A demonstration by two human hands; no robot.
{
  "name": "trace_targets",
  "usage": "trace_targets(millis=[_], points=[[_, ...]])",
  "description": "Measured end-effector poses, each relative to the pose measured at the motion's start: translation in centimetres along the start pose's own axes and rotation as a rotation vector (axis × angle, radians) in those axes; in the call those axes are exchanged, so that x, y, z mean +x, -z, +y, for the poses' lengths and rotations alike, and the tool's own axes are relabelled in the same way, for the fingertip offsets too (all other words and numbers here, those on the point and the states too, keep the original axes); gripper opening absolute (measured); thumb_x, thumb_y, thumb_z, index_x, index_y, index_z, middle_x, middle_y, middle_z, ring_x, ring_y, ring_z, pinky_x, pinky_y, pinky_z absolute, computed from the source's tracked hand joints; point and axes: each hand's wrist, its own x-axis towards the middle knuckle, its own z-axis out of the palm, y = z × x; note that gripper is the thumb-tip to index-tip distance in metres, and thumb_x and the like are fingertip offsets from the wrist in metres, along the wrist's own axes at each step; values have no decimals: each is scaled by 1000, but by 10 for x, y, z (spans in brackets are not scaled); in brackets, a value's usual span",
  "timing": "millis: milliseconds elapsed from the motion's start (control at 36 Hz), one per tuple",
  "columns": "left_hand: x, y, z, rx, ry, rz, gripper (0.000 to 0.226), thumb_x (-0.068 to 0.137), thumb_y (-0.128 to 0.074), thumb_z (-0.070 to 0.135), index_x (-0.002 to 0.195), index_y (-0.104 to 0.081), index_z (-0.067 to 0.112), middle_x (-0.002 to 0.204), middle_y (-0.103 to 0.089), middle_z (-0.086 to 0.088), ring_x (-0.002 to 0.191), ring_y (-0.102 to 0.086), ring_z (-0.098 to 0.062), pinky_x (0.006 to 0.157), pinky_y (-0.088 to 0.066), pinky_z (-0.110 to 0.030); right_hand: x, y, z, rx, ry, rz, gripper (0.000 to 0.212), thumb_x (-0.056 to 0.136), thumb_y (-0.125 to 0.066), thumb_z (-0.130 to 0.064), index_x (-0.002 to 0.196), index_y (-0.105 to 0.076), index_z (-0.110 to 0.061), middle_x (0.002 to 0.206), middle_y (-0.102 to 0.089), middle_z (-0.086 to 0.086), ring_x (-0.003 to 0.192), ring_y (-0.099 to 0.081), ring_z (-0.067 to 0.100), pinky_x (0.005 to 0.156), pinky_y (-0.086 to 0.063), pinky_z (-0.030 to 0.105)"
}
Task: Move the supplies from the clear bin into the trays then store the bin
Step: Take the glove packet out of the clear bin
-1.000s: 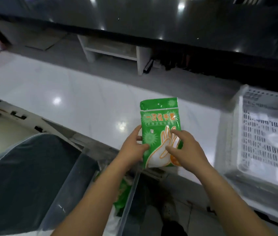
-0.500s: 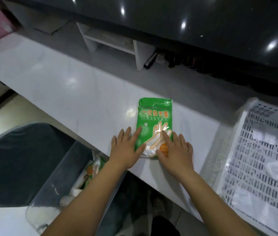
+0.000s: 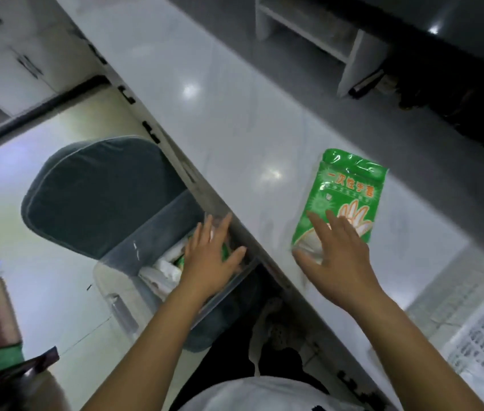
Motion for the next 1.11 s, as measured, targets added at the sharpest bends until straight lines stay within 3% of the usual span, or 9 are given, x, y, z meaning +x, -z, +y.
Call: trace_targets(millis=[194, 333, 556, 611, 667, 694, 806, 972, 1111], points=[[-23, -25, -122, 48, 387, -129, 81, 91, -49, 62, 155, -6, 40, 166, -6, -7, 150, -12, -33, 119, -18, -49, -1, -86, -64, -173, 430, -294, 72, 90, -41, -59, 156, -19, -38, 167, -12, 1, 153, -2, 24, 121, -10, 51], [-7, -55, -172, 47, 510, -316, 84, 89, -49, 61, 157, -7, 34, 166, -8, -8, 149, -12, -36, 118, -20, -47, 17, -180, -52, -376, 414, -573, 78, 93, -46, -56, 157, -7, -36, 167, 7, 3, 152, 13, 28, 119, 3, 57], [72, -103, -204, 234, 223, -612, 85, 91, -54, 50, 157, -3, 34, 166, -3, -5, 150, -8, -34, 119, -17, -46, 22, -277, -17, -472, 325, -723, 82, 91, -51, -51, 157, -5, -34, 166, 12, 9, 152, 11, 35, 115, -12, 61], [94, -115, -209, 300, 143, -630, 85, 90, -58, 41, 157, -6, 32, 166, -3, -7, 150, -9, -36, 119, -16, -47, 21, -284, -15, -469, 356, -725, 83, 85, -59, -53, 156, -21, -32, 167, -4, 12, 151, -4, 41, 109, -29, 65], [114, -127, -211, 376, 56, -611, 85, 88, -61, 30, 157, -12, 27, 165, -7, -10, 148, -13, -38, 118, -18, -50, 19, -287, -14, -460, 339, -669, 85, 71, -71, -57, 147, -43, -30, 161, -30, 13, 145, -30, 42, 92, -49, 61], [124, -133, -212, 401, 12, -587, 86, 86, -63, 25, 157, -14, 26, 164, -10, -11, 146, -17, -40, 116, -22, -50, 17, -289, -13, -448, 336, -633, 85, 68, -73, -57, 144, -46, -29, 159, -34, 12, 143, -32, 41, 86, -53, 59], [153, -153, -210, 424, -198, -485, 82, 82, -56, 6, 156, -24, 23, 161, -21, -17, 139, -31, -40, 104, -38, -46, 10, -297, -5, -419, 348, -542, 89, 69, -75, -56, 148, -41, -31, 162, -29, 9, 145, -21, 36, 82, -54, 56], [180, -188, -206, 575, -480, -483, 72, 90, -52, 6, 155, -26, 20, 163, -18, -13, 150, -11, -36, 119, -8, -54, 8, -301, 1, -352, 351, -520, 91, 80, -69, -48, 156, -22, -34, 167, -7, 5, 152, -8, 35, 93, -46, 63], [185, -186, -192, 943, -747, -573, 38, 102, -43, 16, 139, -53, 14, 150, -43, -16, 141, -33, -37, 120, -7, -58, 7, -302, 4, -327, 347, -561, 92, 86, -65, -42, 157, -8, -36, 167, 10, 2, 152, 11, 34, 103, -32, 69]])
